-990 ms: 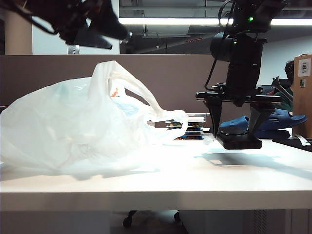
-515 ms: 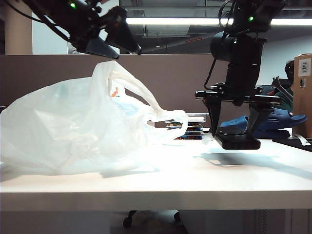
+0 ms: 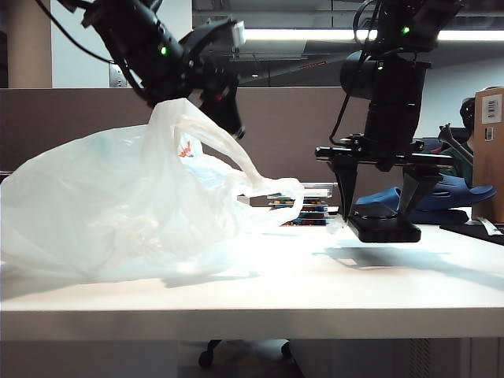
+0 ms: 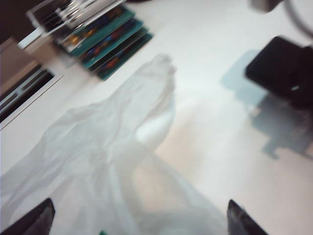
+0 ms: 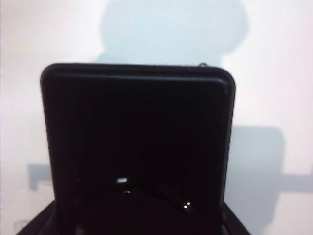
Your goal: Put the power bank into the bag.
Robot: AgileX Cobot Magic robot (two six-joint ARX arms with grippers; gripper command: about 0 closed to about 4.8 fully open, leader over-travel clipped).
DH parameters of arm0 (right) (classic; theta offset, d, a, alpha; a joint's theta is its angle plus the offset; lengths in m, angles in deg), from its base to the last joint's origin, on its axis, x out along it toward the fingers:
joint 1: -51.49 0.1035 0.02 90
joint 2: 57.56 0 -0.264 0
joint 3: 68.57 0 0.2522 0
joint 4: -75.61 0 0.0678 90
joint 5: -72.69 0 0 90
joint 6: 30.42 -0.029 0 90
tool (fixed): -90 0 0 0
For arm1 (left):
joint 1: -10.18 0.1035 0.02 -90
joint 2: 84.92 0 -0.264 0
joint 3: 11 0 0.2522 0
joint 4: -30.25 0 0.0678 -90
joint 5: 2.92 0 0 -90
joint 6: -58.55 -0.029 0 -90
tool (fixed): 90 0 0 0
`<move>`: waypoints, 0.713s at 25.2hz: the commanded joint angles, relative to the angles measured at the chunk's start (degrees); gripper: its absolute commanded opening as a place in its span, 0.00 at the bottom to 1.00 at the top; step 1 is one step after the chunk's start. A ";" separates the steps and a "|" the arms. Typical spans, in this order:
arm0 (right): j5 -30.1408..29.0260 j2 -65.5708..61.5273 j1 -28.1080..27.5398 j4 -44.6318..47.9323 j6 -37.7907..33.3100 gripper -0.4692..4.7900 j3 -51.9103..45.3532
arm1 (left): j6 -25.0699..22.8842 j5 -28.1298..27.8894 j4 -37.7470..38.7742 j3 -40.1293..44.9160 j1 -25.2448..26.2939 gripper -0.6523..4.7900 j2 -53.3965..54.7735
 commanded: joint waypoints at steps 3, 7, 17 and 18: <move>-0.17 0.66 0.11 1.03 0.15 0.54 0.48 | -4.28 -2.97 -0.11 -0.33 0.09 1.00 1.73; -0.17 0.66 0.09 0.98 0.15 0.54 0.48 | -4.26 -3.26 0.20 -0.33 0.07 1.00 2.89; -0.17 0.66 0.11 1.03 0.17 0.54 0.48 | -4.28 -5.86 3.56 -0.33 0.11 0.36 3.41; -0.20 0.66 0.11 0.98 0.17 0.54 0.48 | -4.31 -5.88 3.52 -0.33 0.13 0.27 3.41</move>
